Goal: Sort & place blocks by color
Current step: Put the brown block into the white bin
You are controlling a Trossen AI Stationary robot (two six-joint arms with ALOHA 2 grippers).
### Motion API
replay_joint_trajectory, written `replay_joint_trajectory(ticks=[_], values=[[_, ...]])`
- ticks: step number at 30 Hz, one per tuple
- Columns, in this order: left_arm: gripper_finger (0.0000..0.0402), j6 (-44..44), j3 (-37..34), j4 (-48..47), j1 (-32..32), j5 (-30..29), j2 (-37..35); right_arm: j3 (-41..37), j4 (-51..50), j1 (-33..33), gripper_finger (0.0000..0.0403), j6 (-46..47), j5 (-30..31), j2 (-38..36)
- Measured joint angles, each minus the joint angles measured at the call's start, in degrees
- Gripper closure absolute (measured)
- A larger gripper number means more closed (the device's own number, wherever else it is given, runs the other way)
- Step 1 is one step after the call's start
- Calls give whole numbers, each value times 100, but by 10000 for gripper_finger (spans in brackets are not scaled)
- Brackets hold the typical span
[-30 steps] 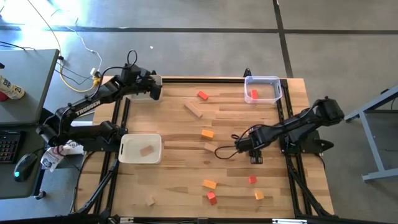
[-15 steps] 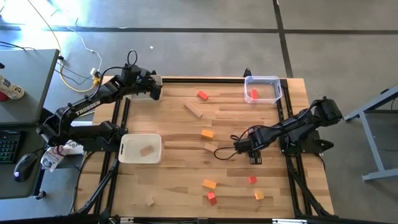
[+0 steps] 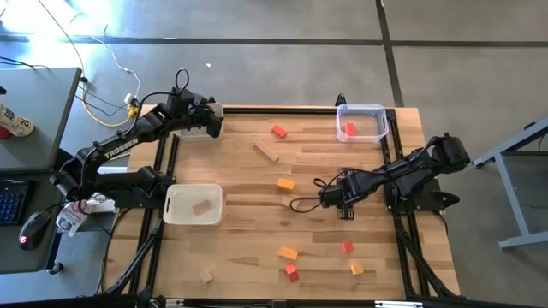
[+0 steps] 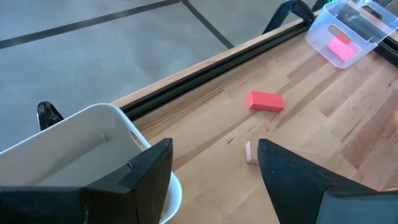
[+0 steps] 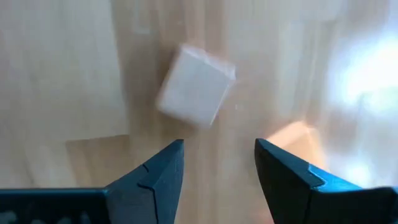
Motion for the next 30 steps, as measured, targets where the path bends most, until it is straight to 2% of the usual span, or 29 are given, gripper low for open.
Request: replay_joint_trajectory(ticks=[6,10,16,21,25,30], values=[[179,2,0,-5,0,0,3,290,-453,-3,222,368,-100,2],[179,1,0,-13,0,2,3,478,-399,12,222,563,-178,-3],[179,2,0,-16,0,0,3,778,13,-78,220,306,-132,-5],[179,2,0,-27,0,0,3,842,257,-375,196,90,-140,-7],[179,2,0,-69,0,1,3,698,489,-606,178,-267,-357,-9],[179,78,0,-209,0,2,3,565,551,-770,176,-355,-600,19]])
